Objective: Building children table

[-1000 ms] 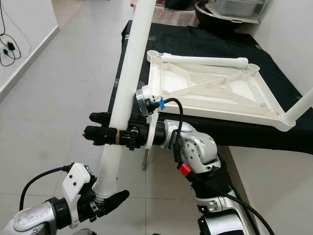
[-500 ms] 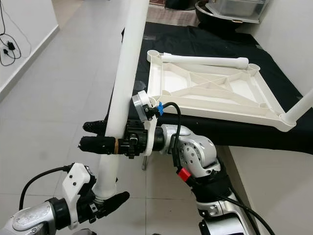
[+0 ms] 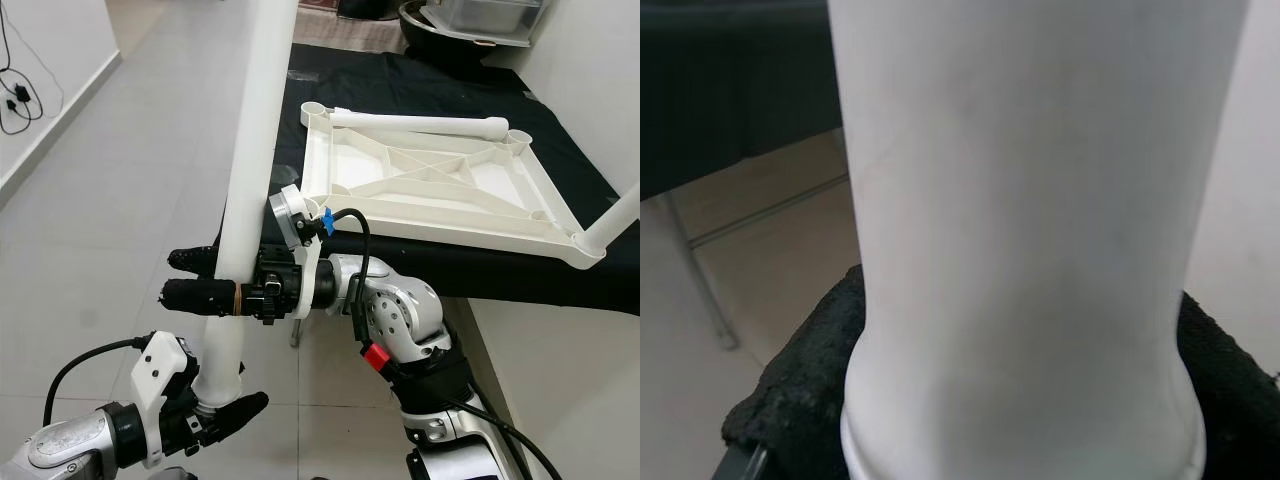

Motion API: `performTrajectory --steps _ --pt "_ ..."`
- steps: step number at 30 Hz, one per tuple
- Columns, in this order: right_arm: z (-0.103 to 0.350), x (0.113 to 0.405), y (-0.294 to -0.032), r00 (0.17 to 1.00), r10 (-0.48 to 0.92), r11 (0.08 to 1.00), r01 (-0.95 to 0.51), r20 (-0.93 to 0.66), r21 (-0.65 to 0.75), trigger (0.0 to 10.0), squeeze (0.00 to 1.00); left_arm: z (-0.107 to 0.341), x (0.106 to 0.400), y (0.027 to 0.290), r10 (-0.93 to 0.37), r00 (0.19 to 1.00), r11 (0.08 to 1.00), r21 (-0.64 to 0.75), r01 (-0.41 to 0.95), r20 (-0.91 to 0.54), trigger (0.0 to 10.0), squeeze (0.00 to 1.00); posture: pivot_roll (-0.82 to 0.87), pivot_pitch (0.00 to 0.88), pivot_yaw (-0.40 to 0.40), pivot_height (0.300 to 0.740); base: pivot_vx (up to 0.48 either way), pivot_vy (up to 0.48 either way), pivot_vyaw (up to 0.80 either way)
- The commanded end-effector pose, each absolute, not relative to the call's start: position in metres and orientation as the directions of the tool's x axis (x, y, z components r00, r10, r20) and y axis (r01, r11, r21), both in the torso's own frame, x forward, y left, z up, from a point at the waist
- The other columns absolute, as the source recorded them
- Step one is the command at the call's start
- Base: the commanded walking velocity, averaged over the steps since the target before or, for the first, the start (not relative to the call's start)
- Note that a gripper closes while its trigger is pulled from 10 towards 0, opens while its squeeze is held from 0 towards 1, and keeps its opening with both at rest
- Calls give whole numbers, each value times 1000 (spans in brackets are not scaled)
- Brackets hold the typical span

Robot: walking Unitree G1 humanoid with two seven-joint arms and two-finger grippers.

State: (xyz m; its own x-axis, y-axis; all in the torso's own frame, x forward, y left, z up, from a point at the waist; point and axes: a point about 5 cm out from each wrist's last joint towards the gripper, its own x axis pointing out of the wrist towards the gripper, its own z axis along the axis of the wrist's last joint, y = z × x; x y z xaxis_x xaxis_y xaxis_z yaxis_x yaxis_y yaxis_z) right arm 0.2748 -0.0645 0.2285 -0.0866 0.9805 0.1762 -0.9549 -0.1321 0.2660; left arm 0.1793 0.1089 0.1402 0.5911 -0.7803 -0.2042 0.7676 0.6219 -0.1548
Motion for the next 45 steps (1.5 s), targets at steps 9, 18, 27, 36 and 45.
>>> performTrajectory --steps 9,18,27,36,45 --pt "227 264 -59 -158 973 -200 -943 171 266 0 0 139 177 106 -787 579 612 -158 774 -214 10000 0 124 111 -94 740 0 0 0" --pt "227 264 -60 -153 973 -196 -942 173 271 0 0 133 178 109 -772 583 630 -186 754 -253 10000 0 125 110 -94 740 0 0 0" --pt "230 267 -62 -132 975 -176 -950 177 260 0 0 132 181 111 -747 617 661 -182 728 -247 10000 1000 126 105 -94 740 0 0 0" --pt "236 282 -71 -38 983 -79 -970 178 230 0 0 130 177 111 -732 628 677 -179 714 -264 10000 0 129 101 -97 740 0 0 0" --pt "251 335 -108 435 870 400 -898 231 185 0 0 128 173 107 -685 683 725 -150 672 -253 10000 0 130 97 -102 740 0 0 0"
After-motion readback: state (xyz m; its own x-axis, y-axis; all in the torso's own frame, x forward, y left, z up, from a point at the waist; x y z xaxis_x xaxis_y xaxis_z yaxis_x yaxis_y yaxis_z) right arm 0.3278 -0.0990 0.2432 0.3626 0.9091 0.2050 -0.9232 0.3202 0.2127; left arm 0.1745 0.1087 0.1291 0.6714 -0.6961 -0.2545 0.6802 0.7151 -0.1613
